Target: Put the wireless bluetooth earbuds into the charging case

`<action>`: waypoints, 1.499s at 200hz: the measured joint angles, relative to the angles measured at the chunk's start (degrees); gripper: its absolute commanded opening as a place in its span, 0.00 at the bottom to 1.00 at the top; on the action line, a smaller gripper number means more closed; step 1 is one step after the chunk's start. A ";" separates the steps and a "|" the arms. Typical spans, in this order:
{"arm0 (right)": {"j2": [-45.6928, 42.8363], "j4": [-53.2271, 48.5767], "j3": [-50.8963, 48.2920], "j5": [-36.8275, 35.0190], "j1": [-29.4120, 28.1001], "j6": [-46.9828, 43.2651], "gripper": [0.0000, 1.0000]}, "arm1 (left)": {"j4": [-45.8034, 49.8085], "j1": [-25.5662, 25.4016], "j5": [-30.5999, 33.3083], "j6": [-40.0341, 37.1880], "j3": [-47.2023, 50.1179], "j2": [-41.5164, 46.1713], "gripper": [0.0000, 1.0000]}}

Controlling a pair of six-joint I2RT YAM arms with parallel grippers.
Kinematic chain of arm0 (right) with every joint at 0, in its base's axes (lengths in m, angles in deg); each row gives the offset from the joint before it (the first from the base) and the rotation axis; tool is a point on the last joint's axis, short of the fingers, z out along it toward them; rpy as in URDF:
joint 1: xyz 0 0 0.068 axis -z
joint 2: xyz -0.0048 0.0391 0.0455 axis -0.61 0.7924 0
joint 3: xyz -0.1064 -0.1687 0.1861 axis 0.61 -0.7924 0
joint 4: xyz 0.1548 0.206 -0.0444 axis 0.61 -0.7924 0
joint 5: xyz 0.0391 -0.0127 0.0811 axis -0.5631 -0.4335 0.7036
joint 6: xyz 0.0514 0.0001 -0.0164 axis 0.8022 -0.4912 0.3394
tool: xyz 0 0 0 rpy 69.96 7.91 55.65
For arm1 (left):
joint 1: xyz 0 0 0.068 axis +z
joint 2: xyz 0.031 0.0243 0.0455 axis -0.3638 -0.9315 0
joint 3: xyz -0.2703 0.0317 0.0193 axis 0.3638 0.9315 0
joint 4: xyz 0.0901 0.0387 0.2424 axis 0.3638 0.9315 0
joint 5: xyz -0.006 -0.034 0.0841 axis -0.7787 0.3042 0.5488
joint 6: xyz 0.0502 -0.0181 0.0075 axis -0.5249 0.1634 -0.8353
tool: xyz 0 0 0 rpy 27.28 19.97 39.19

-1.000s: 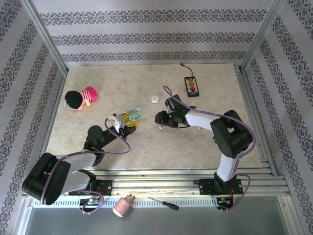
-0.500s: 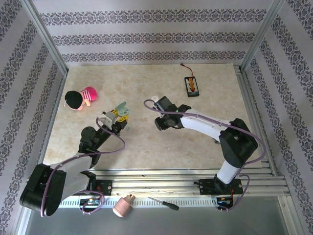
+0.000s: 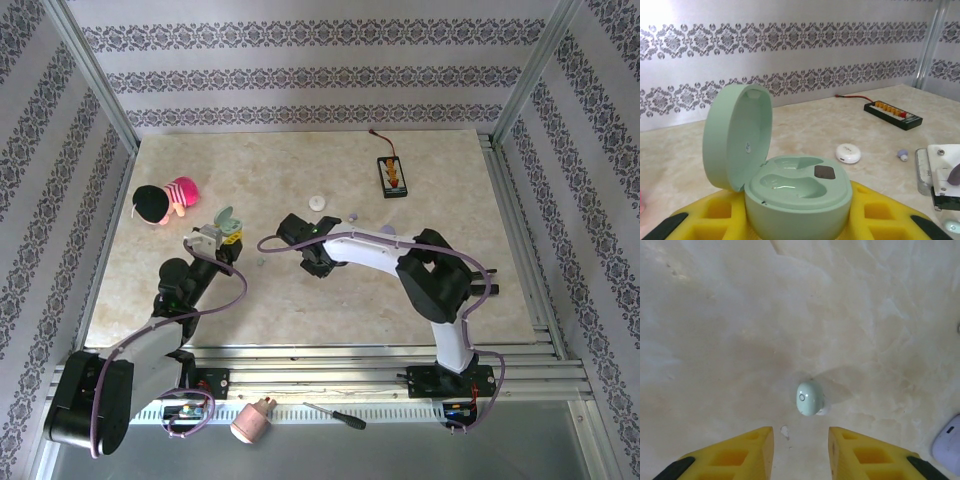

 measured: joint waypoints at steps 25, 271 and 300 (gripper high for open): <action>1.86 -1.18 2.12 -1.46 0.00 -0.85 0.32 | 1.05 0.07 0.52 -0.02 0.00 0.42 0.22; 8.83 -4.57 6.95 -4.42 0.04 -1.92 0.23 | 4.07 0.33 2.32 -0.68 0.00 2.25 0.22; 9.20 -4.68 7.17 -4.61 0.07 -2.32 0.24 | 4.07 0.33 2.32 -0.68 0.00 2.25 0.22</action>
